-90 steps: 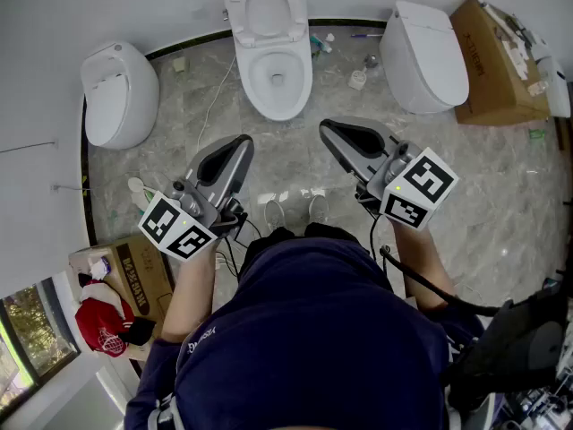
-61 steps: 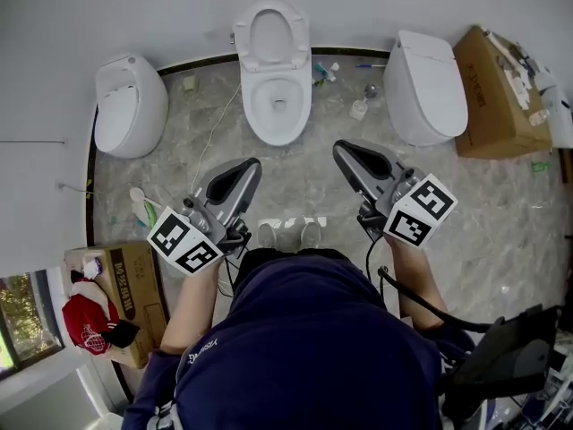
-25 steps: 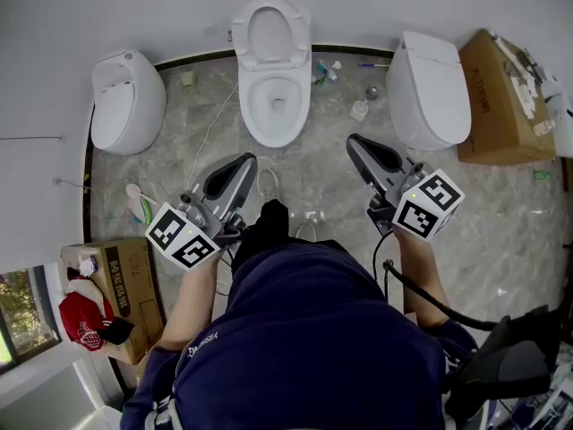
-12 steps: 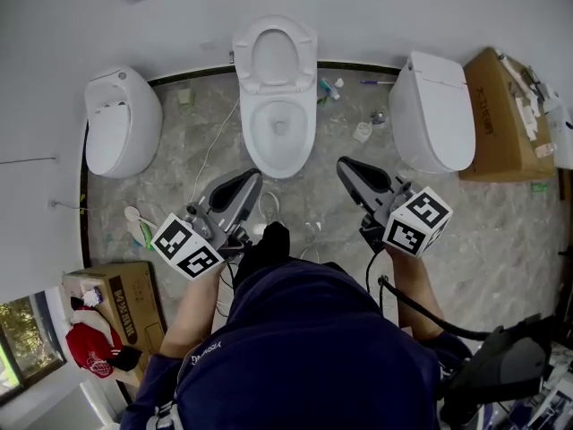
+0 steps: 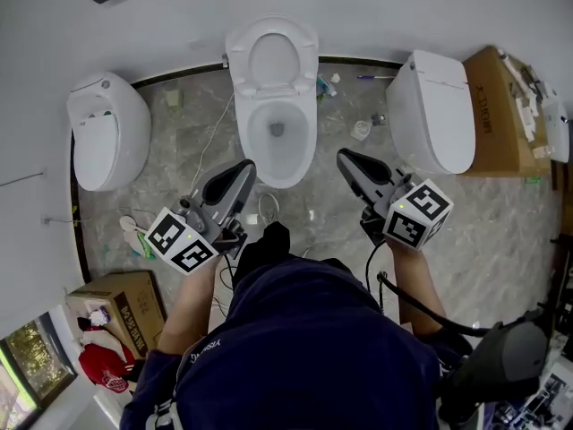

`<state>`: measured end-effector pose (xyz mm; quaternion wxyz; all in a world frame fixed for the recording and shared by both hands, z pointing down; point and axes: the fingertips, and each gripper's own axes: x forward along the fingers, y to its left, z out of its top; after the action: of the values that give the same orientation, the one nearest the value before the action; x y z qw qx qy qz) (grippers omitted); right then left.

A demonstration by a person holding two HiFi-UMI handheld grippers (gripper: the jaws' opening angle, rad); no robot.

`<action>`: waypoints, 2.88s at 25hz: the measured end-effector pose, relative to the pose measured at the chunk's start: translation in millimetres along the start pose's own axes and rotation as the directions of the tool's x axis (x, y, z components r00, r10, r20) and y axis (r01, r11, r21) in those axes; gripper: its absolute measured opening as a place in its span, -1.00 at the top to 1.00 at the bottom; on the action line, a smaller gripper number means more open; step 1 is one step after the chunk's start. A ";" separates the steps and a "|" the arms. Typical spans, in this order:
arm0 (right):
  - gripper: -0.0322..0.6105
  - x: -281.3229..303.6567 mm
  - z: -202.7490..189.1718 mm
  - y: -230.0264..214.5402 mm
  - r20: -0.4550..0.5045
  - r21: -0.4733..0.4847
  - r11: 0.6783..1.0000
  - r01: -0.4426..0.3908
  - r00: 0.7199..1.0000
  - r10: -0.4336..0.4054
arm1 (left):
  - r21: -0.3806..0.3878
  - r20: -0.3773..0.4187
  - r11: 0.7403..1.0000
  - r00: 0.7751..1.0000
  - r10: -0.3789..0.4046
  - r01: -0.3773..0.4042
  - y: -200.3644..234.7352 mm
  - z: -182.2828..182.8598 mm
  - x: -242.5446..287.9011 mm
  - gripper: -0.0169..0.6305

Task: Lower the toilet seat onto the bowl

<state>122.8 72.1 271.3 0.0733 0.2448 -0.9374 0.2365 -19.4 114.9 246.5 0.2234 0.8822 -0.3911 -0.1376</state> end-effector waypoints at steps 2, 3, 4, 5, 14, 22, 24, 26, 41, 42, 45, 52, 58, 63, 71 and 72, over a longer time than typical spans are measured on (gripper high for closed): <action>0.88 17.9 5.2 -6.6 -0.001 -0.001 1.000 0.006 1.000 -0.006 | -0.010 -0.001 1.000 1.000 -0.003 0.003 18.0 6.9 1.3 0.93; 0.88 26.9 8.3 -8.7 0.003 0.003 1.000 0.006 1.000 -0.006 | -0.015 -0.002 1.000 1.000 -0.006 0.006 26.1 9.9 1.6 0.93; 0.88 35.7 11.8 -10.4 0.008 0.009 1.000 0.003 1.000 -0.003 | -0.020 -0.004 1.000 1.000 -0.011 0.011 33.7 12.8 2.1 0.94; 0.88 44.3 15.7 -12.1 0.011 0.014 1.000 0.001 1.000 -0.002 | -0.023 -0.007 1.000 1.000 -0.016 0.016 41.0 16.0 3.2 0.93; 0.88 118.8 48.1 -26.8 -0.012 -0.027 0.999 0.022 1.000 -0.022 | -0.019 -0.033 0.999 0.999 -0.037 0.036 104.4 49.9 15.3 0.93; 0.88 158.7 59.9 -51.6 -0.032 -0.054 0.998 0.013 0.999 -0.015 | -0.007 -0.036 1.000 0.999 -0.016 0.016 134.5 61.2 26.1 0.93; 0.88 165.0 61.4 -59.3 -0.041 -0.059 0.998 0.012 0.999 -0.015 | -0.008 -0.038 1.000 0.999 -0.008 0.008 138.8 61.3 28.7 0.93; 0.88 171.0 62.4 -69.3 -0.047 -0.069 0.998 0.011 0.999 -0.014 | -0.006 -0.038 1.000 0.999 0.002 -0.002 143.1 60.6 32.3 0.94; 0.87 221.4 66.8 -171.4 -0.083 -0.131 0.991 -0.015 0.997 0.004 | -0.022 -0.050 0.985 0.984 0.172 -0.174 168.0 43.8 67.8 0.93; 0.87 225.4 67.1 -178.5 -0.084 -0.134 0.991 -0.016 0.996 0.005 | -0.022 -0.051 0.983 0.982 0.183 -0.185 169.0 43.3 70.3 0.94; 0.87 235.4 67.2 -198.6 -0.088 -0.140 0.990 -0.015 0.996 0.002 | -0.019 -0.052 0.977 0.976 0.210 -0.211 168.9 41.5 77.0 0.93; 0.87 255.3 61.3 -234.7 -0.110 -0.139 0.990 -0.027 0.994 0.012 | -0.032 -0.059 0.964 0.963 0.262 -0.264 168.3 30.9 81.0 0.93; 0.87 266.4 54.1 -260.6 -0.132 -0.147 0.989 -0.030 0.991 0.010 | -0.047 -0.062 0.952 0.952 0.300 -0.303 162.4 20.4 79.2 0.93; 0.87 275.3 51.2 -277.3 -0.145 -0.161 0.986 -0.029 0.989 0.005 | -0.054 -0.066 0.943 0.943 0.325 -0.329 159.8 13.8 77.3 0.93; 0.79 290.0 35.5 -306.2 -0.186 -0.165 0.986 -0.028 0.983 -0.004 | -0.062 -0.070 0.928 0.929 0.363 -0.367 156.0 3.7 74.7 0.93; 0.75 292.5 34.1 -310.2 -0.189 -0.164 0.986 -0.027 0.982 -0.005 | -0.064 -0.072 0.926 0.927 0.368 -0.372 155.8 2.3 74.5 0.93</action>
<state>20.9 -306.6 441.9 0.1810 0.2091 -0.9440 0.1801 -69.4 -34.4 317.5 0.2902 0.7871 -0.5381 -0.0818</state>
